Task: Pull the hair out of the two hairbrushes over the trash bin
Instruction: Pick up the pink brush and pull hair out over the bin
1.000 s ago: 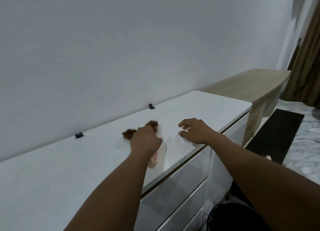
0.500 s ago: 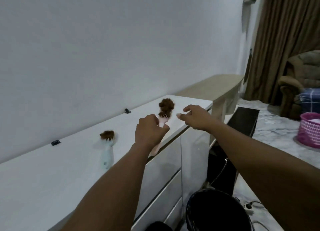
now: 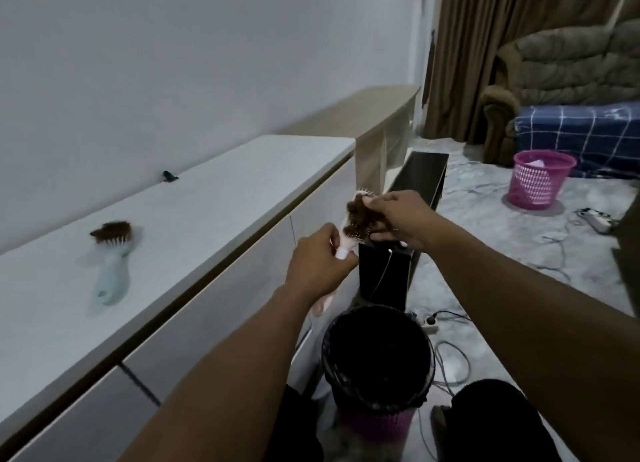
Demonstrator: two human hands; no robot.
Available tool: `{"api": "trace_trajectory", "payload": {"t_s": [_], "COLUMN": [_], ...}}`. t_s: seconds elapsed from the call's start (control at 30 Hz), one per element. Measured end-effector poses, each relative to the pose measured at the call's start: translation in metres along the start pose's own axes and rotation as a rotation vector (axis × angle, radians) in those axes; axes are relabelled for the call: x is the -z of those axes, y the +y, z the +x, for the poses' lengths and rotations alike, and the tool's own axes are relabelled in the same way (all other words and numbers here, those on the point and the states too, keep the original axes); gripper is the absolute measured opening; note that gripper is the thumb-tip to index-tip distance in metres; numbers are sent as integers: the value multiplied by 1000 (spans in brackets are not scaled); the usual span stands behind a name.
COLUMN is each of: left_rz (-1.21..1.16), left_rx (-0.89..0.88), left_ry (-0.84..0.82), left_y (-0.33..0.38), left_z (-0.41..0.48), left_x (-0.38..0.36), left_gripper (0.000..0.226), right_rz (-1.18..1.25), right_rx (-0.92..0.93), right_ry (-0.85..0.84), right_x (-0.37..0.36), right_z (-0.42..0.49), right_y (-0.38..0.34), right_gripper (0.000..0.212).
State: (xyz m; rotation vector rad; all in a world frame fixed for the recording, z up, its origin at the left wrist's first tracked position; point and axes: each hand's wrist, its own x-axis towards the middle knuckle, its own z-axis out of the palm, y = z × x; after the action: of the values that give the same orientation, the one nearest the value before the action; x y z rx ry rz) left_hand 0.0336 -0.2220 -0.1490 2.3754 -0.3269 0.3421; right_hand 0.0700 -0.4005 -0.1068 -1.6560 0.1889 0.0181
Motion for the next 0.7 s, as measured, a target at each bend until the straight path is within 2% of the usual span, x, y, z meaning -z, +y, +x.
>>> {"api": "trace_trajectory", "payload": {"t_s": [0.17, 0.33, 0.47, 0.57, 0.7], "left_rz": [-21, -60, -92, -94, -76], "left_rx": [93, 204, 304, 405, 525], "left_ry": [-193, -412, -542, -632, -707], "left_y": [-48, -111, -160, -192, -224], "left_z": [-6, -20, -26, -30, -32], "left_x": [-72, -146, -207, -247, -289], "left_gripper": [30, 33, 36, 31, 29], "right_rz": [102, 169, 117, 90, 67], "right_rx": [-209, -408, -495, -526, -557], "right_ry": [55, 106, 131, 148, 130], "right_x": [10, 8, 1, -6, -7], "right_z": [35, 58, 81, 99, 119], "right_y": [102, 209, 286, 333, 392], "right_gripper": [38, 15, 11, 23, 23]}}
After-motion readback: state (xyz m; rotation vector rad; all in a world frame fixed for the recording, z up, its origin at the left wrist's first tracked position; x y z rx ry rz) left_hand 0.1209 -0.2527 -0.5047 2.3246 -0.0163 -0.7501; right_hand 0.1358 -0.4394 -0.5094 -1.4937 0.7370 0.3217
